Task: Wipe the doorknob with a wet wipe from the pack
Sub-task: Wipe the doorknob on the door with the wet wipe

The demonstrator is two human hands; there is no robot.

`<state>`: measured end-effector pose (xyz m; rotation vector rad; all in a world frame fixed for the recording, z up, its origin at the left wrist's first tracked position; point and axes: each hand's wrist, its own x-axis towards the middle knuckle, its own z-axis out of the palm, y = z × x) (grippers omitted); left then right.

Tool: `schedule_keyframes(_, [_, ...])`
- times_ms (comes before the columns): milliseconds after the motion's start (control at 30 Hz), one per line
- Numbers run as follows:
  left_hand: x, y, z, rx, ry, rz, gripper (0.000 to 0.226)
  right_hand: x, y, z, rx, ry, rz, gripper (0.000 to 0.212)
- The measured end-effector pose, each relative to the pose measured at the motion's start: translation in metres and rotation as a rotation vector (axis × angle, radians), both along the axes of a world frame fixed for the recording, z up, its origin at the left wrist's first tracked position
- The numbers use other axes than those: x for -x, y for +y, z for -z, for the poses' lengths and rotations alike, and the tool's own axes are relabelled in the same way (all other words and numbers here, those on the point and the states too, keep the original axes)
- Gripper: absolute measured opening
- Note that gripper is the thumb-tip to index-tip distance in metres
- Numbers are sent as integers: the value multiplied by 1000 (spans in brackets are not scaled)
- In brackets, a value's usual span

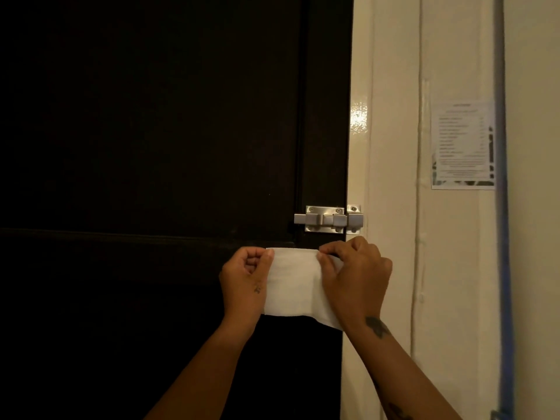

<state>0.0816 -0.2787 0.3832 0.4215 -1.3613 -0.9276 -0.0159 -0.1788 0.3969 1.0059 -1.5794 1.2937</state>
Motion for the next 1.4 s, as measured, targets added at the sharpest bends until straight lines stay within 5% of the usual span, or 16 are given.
schedule_keyframes(133, [-3, -4, 3, 10, -27, 25, 14, -6, 4, 2, -28, 86, 51, 12])
schedule_keyframes(333, [-7, -6, 2, 76, -79, -16, 17, -13, 7, 8, -238, 80, -186, 17])
schedule_keyframes(567, [-10, -7, 3, 201, -138, -49, 20, -22, 0, 19, -327, 68, -81, 34])
schedule_keyframes(700, [-14, -13, 5, 422, -440, -281, 6, -30, -14, 24, -359, 4, -44, 47])
schedule_keyframes(800, [-14, -31, 10, 575, -725, -573, 35, -31, -21, 26, -337, -6, -63, 47])
schedule_keyframes(933, [-13, -61, 20, 624, -934, -681, 65, -31, -26, 30, -276, 40, -20, 40])
schedule_keyframes(1400, [-13, -81, 32, 718, -938, -642, 65, -30, -32, 37, -231, 213, 194, 29])
